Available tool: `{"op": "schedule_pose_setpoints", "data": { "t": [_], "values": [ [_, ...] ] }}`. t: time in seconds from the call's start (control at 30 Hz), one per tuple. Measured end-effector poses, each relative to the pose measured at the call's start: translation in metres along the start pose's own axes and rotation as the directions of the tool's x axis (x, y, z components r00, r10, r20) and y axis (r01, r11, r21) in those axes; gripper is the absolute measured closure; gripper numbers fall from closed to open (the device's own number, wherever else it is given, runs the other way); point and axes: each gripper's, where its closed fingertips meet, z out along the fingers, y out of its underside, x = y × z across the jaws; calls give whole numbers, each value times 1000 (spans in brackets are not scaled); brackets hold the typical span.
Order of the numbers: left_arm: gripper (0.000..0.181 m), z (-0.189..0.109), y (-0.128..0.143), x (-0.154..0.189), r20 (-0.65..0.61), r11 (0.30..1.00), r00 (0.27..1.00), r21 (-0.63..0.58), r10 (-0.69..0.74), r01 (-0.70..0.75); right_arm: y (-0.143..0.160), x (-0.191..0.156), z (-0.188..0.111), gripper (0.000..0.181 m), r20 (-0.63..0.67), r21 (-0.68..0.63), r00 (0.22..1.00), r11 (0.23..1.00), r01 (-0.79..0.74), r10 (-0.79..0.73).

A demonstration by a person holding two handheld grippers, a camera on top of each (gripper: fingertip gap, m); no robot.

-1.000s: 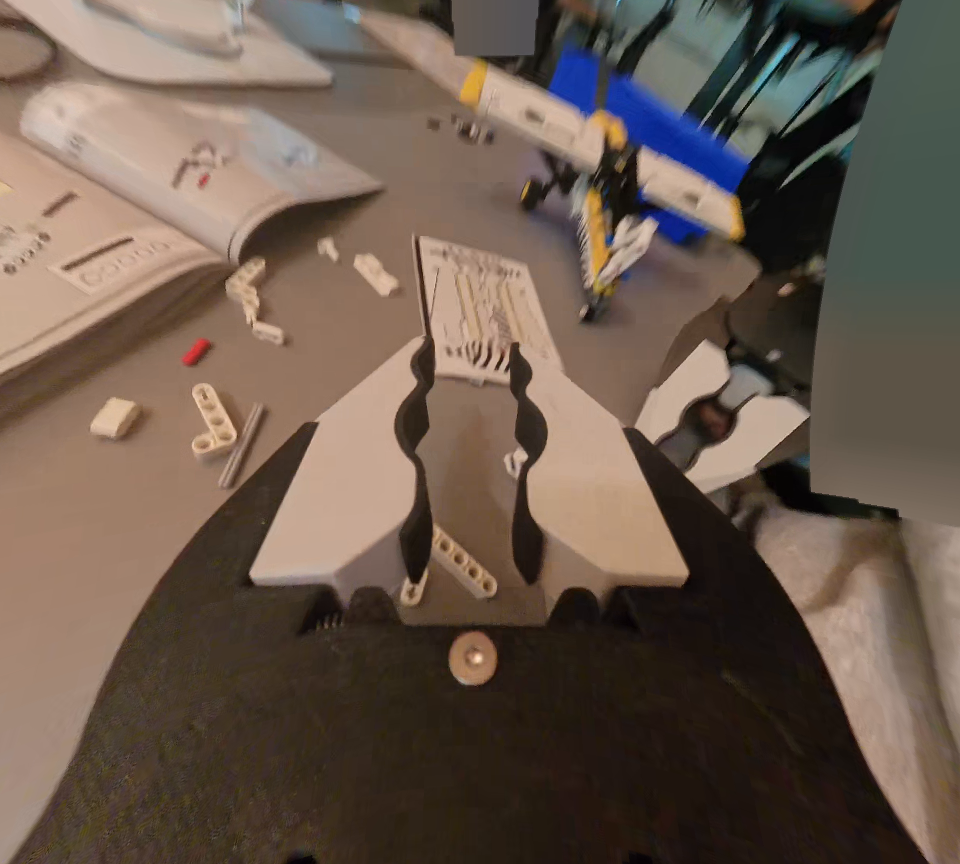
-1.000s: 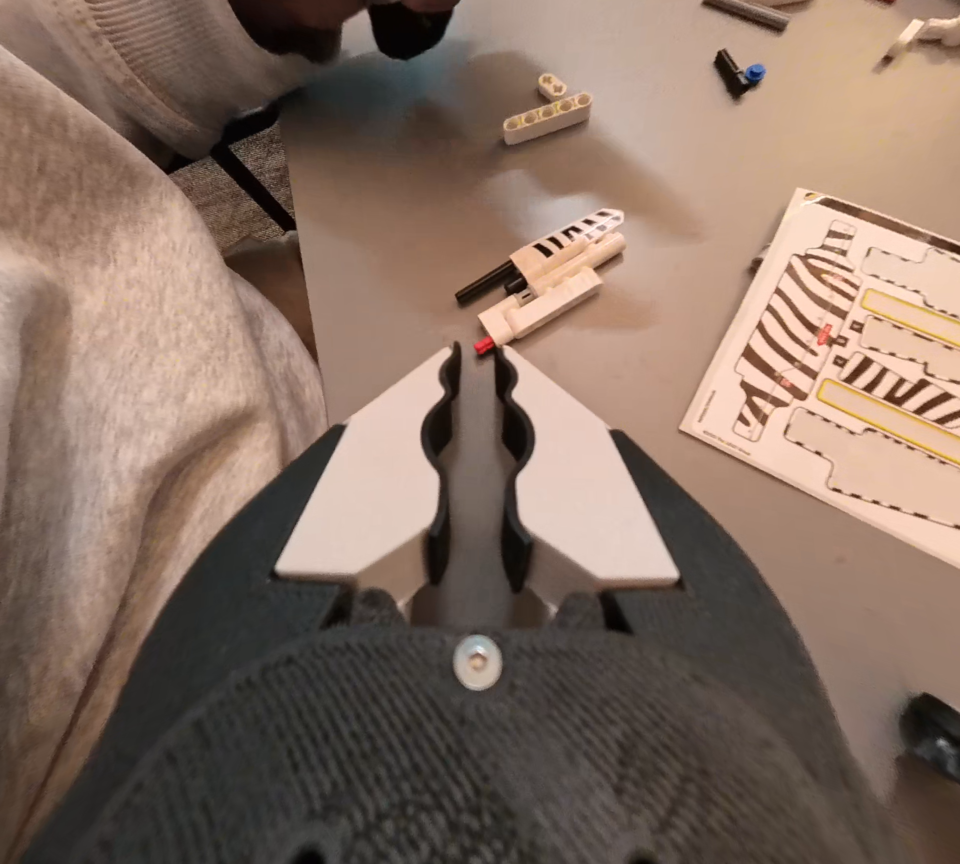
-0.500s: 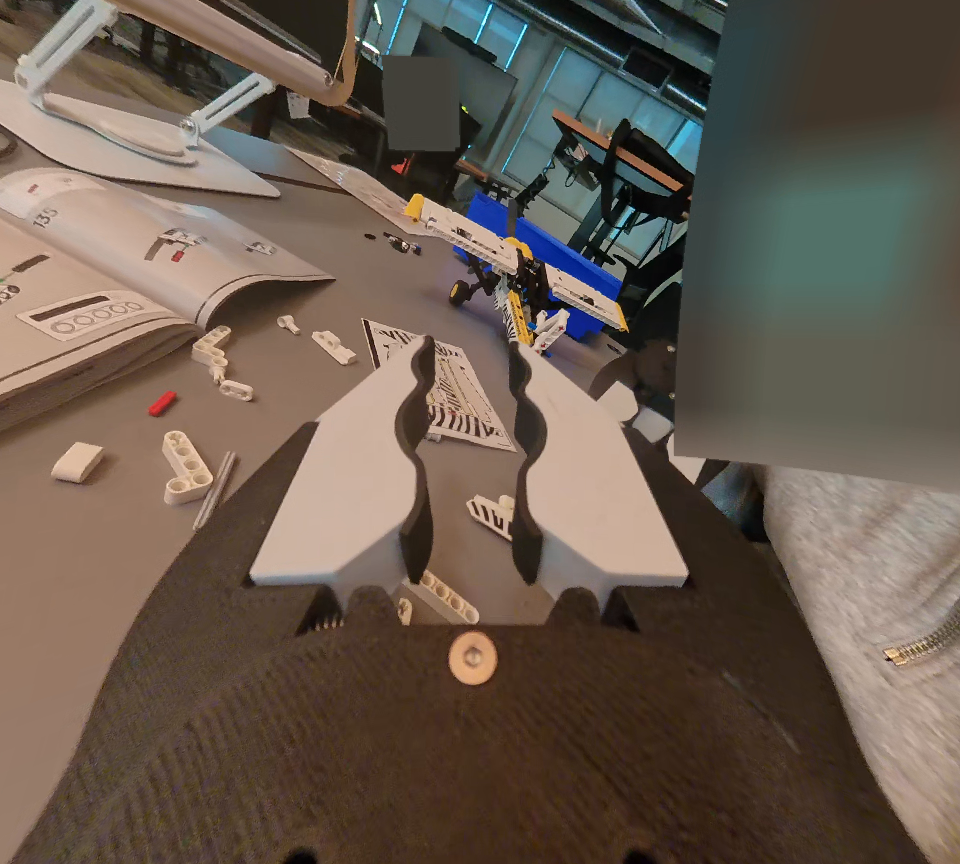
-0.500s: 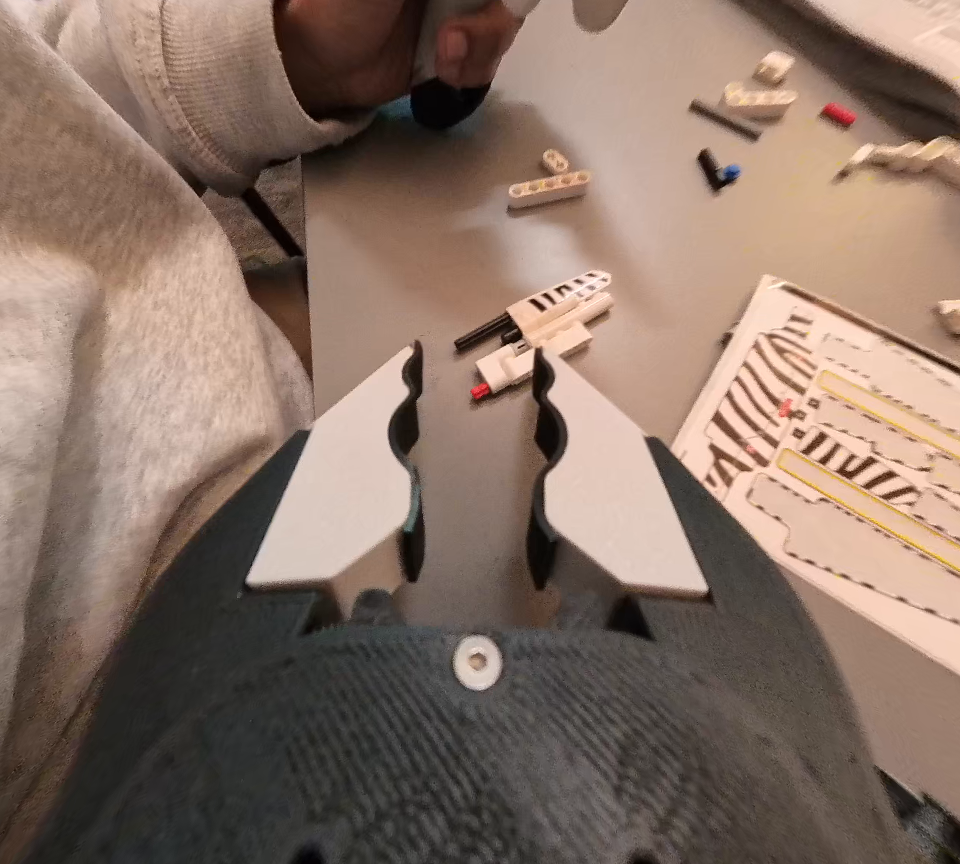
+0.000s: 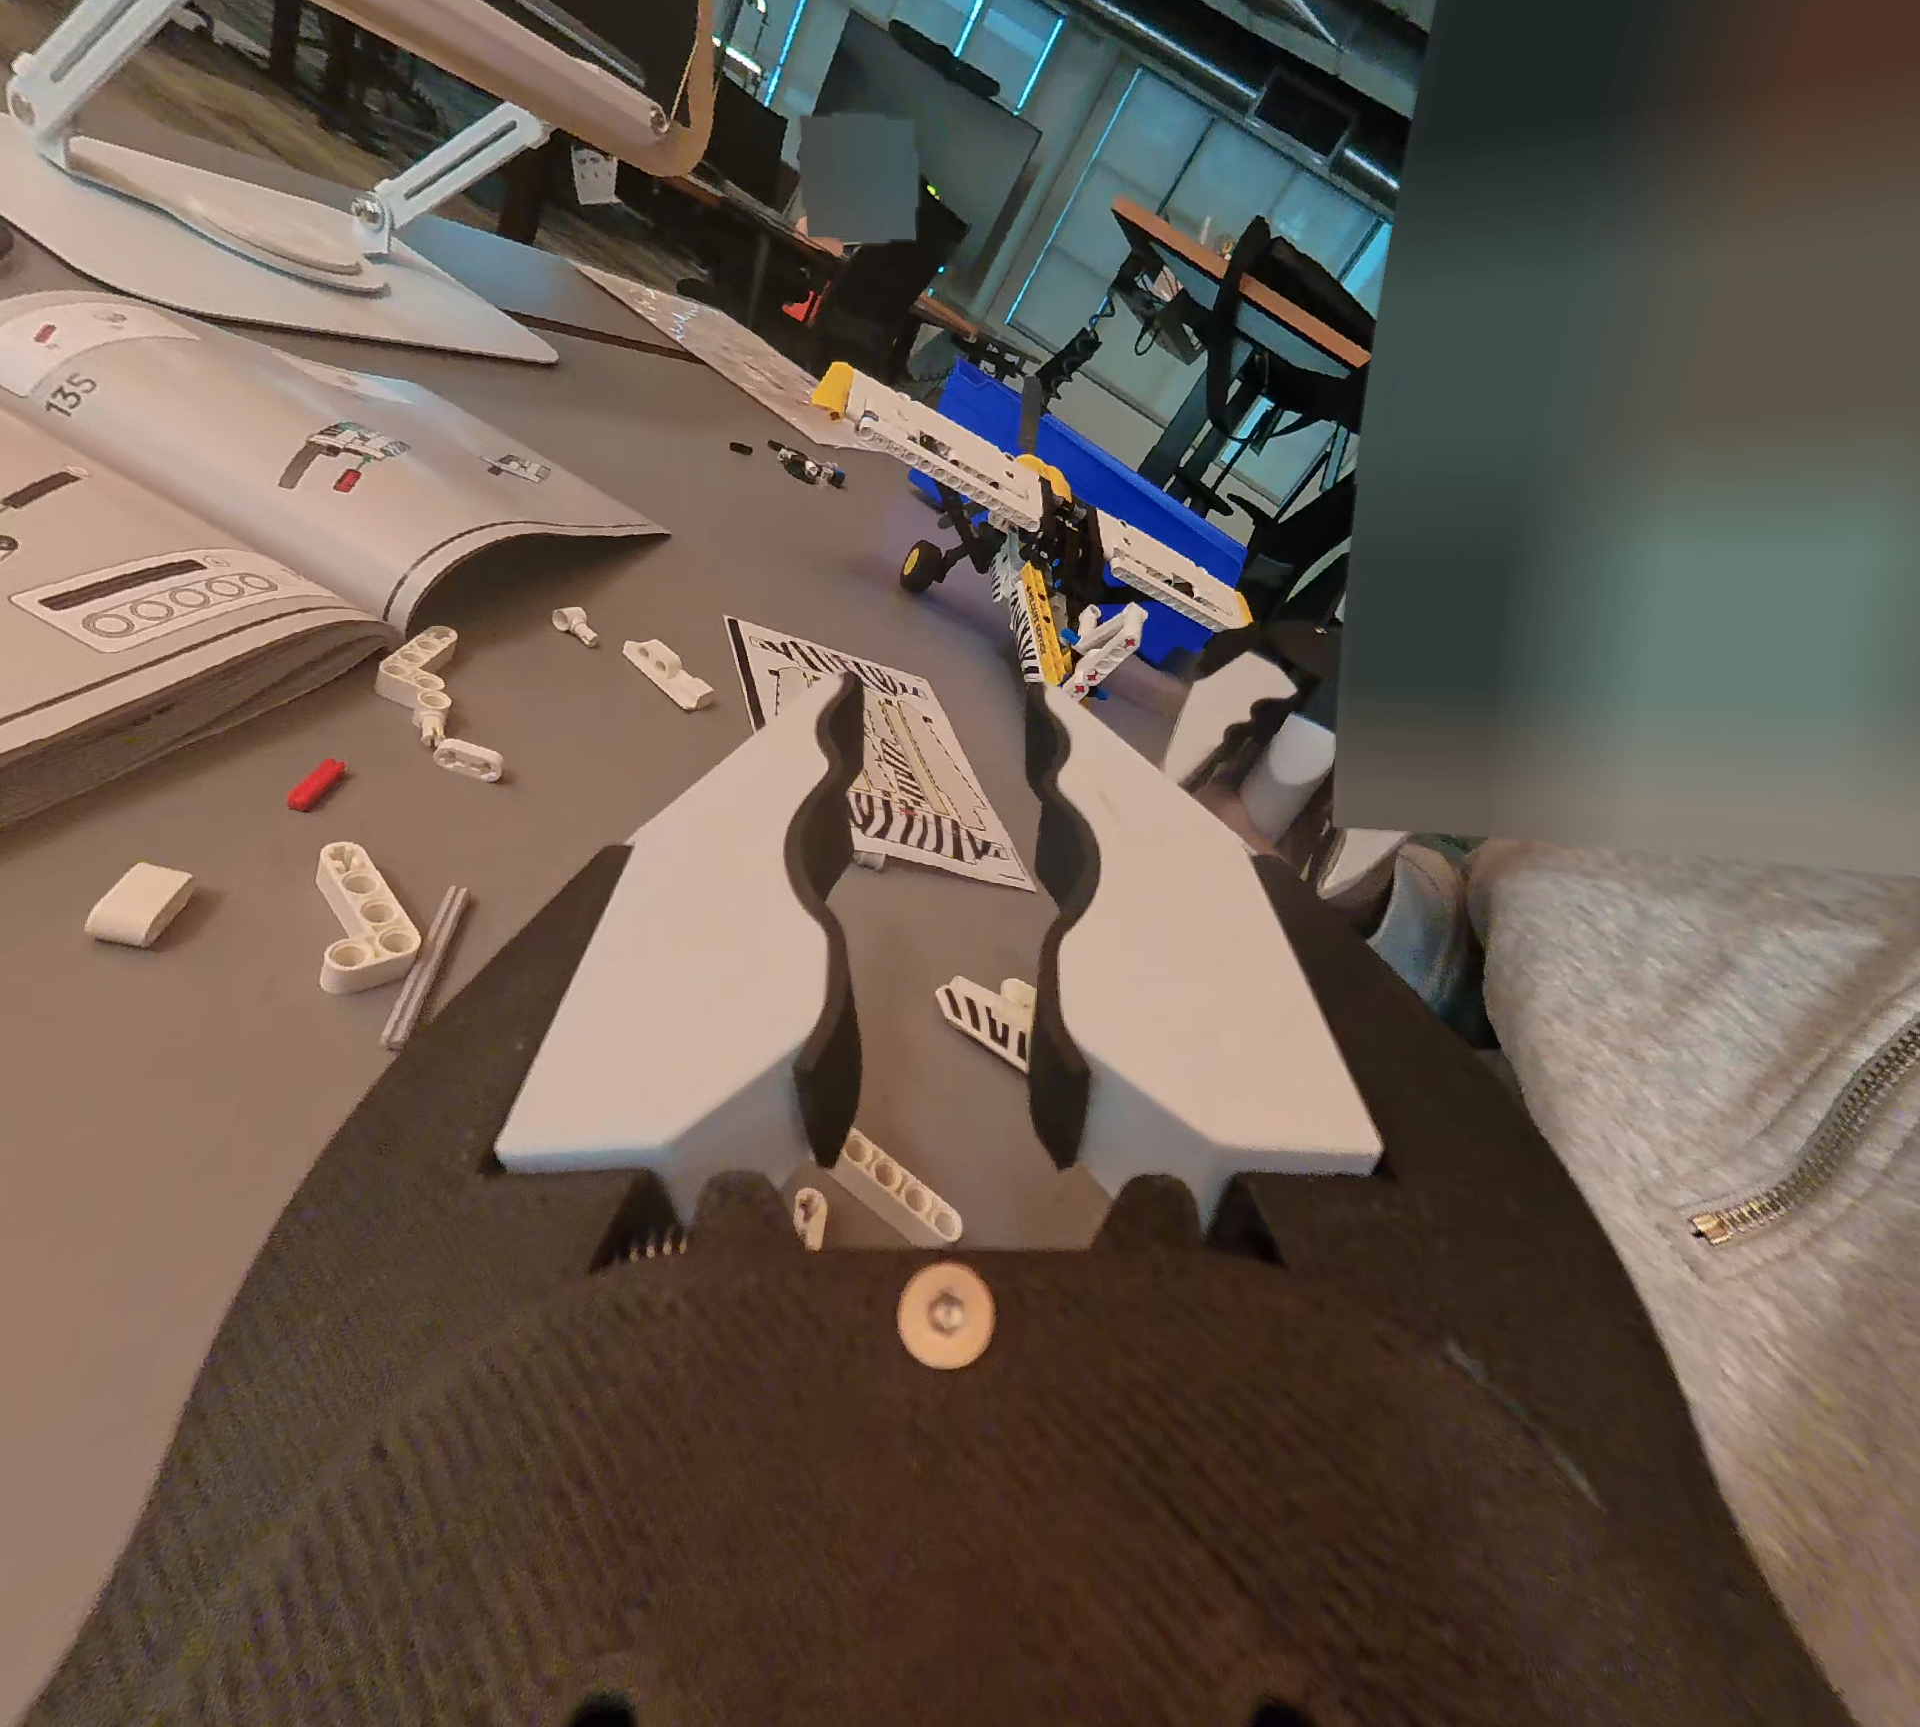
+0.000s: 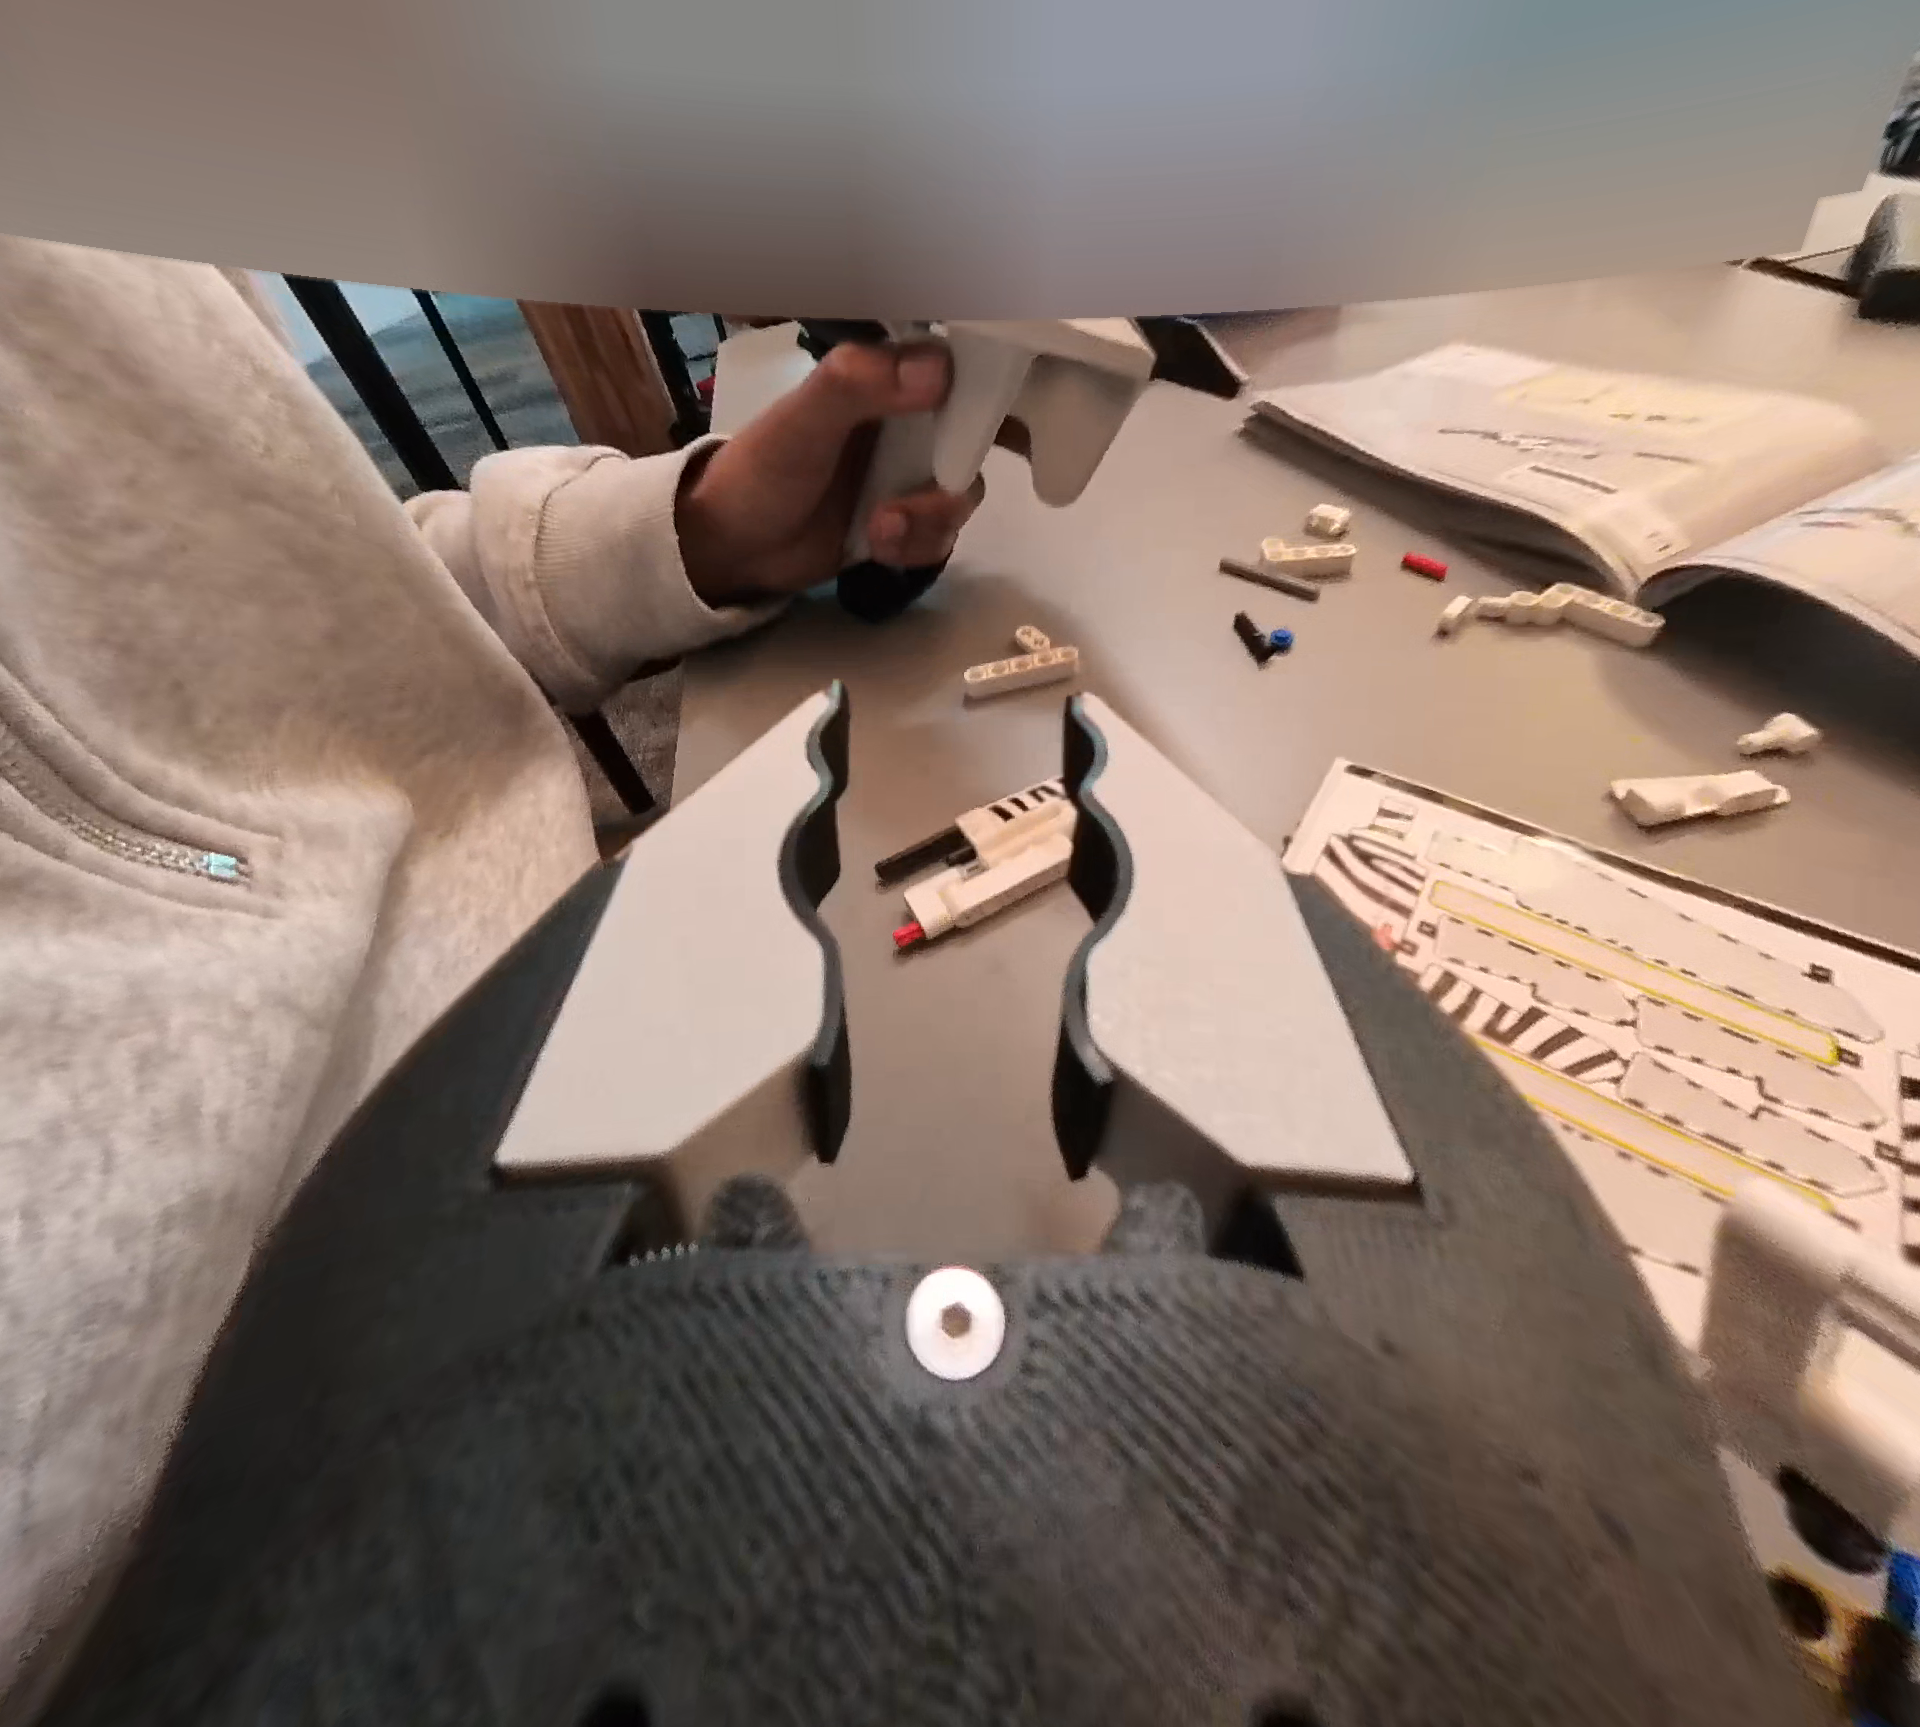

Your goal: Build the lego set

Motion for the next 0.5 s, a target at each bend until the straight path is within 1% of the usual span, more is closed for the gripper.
{"op": "schedule_pose_setpoints", "data": {
  "t": [0.13,0.3,0.5],
  "values": [
    [150,1,0,1,-22,1000,999,2,-23,23,3,2,3,135,-6,-27,1000,1000,-3,3],
    [148,1,0,4,-50,999,998,9,-44,45,8,3,8,135,-32,-66,999,997,29,-31],
    [148,1,2,7,-82,998,994,-9,-70,70,9,6,10,134,-39,-77,999,997,9,-12]
  ]
}}
